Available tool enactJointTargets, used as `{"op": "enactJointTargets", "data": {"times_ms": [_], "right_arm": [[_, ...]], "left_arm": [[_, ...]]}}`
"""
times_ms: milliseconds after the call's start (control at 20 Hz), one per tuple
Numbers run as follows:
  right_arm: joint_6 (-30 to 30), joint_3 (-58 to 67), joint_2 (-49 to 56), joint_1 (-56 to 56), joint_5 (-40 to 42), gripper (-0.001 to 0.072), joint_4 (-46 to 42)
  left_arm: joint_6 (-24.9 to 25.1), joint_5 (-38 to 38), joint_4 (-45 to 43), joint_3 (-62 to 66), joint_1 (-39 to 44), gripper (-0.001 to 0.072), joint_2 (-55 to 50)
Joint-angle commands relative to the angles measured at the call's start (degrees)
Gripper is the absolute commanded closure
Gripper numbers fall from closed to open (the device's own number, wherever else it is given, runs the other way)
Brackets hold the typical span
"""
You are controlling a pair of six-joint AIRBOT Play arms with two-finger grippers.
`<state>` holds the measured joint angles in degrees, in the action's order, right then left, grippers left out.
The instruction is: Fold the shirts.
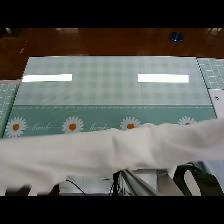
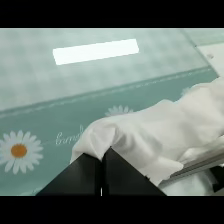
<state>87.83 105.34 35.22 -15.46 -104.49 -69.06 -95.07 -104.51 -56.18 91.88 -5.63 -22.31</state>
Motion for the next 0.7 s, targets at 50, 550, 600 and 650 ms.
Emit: {"op": "enactJointTargets", "data": {"times_ms": [50,550,600,650], "right_arm": [[-1.3,-22.0,7.9,0.4,8.9,0.0688,-0.5],[-8.0,-30.6,38.4,9.2,40.5,0.0687,1.2],[-8.0,-30.7,39.4,9.2,44.7,0.0686,1.3],[-8.0,-30.7,40.0,9.1,48.2,0.0686,1.0]], "left_arm": [[13.9,9.7,2.0,-30.8,-6.2,0.0689,-1.7],[35.0,51.9,18.8,-49.2,8.0,0.0686,-36.1],[35.0,52.1,18.8,-47.6,8.2,0.0685,-39.2],[35.0,52.0,18.8,-46.2,8.2,0.0685,-41.5]]}}
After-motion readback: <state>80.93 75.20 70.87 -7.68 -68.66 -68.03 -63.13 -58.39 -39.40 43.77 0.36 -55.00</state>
